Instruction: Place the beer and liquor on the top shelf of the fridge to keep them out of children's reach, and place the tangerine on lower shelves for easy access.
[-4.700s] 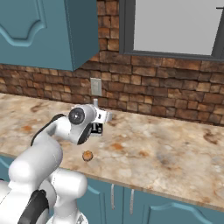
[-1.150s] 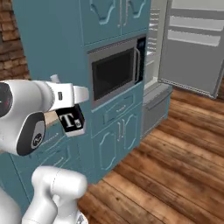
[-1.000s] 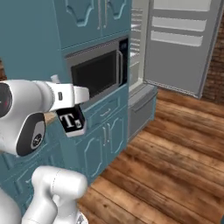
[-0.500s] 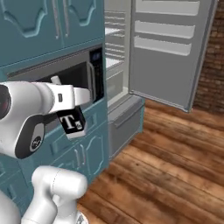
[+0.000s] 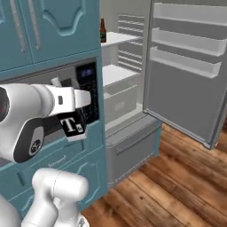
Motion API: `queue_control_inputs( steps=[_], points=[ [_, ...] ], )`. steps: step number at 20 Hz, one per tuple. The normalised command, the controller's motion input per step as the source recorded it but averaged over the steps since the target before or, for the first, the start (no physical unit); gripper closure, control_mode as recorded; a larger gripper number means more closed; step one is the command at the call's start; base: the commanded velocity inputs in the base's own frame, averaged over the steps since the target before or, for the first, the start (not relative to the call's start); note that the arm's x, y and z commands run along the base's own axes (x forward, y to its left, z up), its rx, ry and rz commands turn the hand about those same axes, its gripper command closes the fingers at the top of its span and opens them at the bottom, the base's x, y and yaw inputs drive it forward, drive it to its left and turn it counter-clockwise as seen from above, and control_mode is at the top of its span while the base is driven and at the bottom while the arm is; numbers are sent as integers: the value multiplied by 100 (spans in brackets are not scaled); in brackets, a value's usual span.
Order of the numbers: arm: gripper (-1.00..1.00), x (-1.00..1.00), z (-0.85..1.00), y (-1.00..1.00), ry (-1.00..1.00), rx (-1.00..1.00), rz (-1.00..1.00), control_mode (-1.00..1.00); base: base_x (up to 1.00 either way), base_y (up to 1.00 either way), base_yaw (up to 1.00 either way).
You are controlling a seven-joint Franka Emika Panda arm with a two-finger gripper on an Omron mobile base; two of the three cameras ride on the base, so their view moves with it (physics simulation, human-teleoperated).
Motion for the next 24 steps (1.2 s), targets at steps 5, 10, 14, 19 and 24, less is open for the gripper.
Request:
queue_control_inputs(
  steps=[5,10,14,19,24],
  points=[
    [100,0,0,0,0,0,0,100,100,-65,48],
    [100,0,0,0,0,0,0,100,89,-70,45],
    [100,0,0,0,0,0,0,100,72,-54,40],
    [100,0,0,0,0,0,0,100,65,-20,30],
    [100,0,0,0,0,0,0,100,55,-31,32]
  ],
)
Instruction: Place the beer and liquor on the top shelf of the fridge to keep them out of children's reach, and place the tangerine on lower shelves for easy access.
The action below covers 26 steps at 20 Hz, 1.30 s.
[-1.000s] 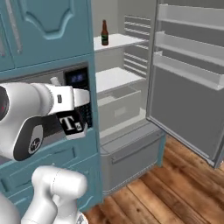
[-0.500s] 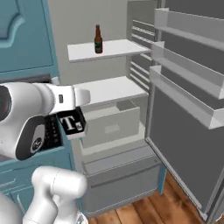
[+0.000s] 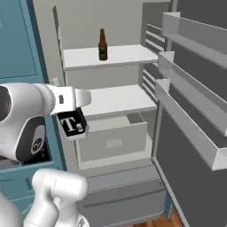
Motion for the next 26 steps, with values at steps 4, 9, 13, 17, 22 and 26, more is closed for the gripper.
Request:
queue_control_inputs(
  steps=[4,9,13,17,22,26],
  points=[
    [100,0,0,0,0,0,0,100,47,-42,32],
    [100,0,0,0,0,0,0,100,42,-32,31],
    [100,0,0,0,0,0,0,100,38,-27,32],
    [100,0,0,0,0,0,0,100,37,-33,34],
    [100,0,0,0,0,0,0,100,35,-43,35],
    [100,0,0,0,0,0,0,100,34,-39,34]
  ],
)
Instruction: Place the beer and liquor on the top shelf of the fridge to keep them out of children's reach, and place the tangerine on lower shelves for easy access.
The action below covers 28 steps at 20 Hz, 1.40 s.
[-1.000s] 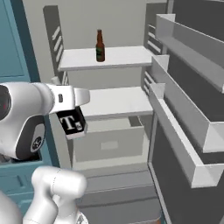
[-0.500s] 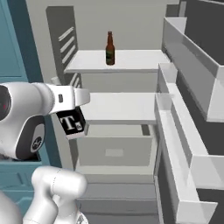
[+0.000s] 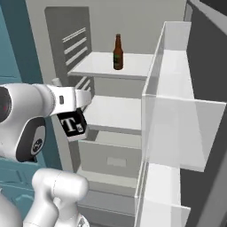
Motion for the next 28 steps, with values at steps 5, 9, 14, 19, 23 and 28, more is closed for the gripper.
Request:
queue_control_inputs(
  steps=[5,9,14,19,23,28],
  points=[
    [100,0,0,0,0,0,0,100,30,-40,33],
    [100,0,0,0,0,0,0,100,24,-42,32],
    [100,0,0,0,0,0,0,100,21,-21,21],
    [100,18,0,0,-12,0,-9,-100,0,0,0],
    [100,20,6,-3,-16,0,-32,-100,0,0,0],
    [100,32,30,-27,-7,0,-31,-100,0,0,0]
  ],
)
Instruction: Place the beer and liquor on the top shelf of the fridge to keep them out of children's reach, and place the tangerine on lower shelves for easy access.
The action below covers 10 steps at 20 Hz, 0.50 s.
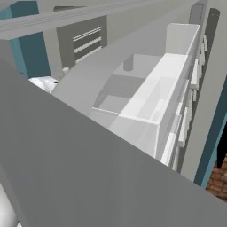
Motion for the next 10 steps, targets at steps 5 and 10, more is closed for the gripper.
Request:
queue_control_inputs(
  steps=[5,10],
  points=[
    [100,27,22,-56,-2,6,-21,-100,0,0,0],
    [100,23,23,-57,0,18,-12,-100,0,0,0]
  ],
)
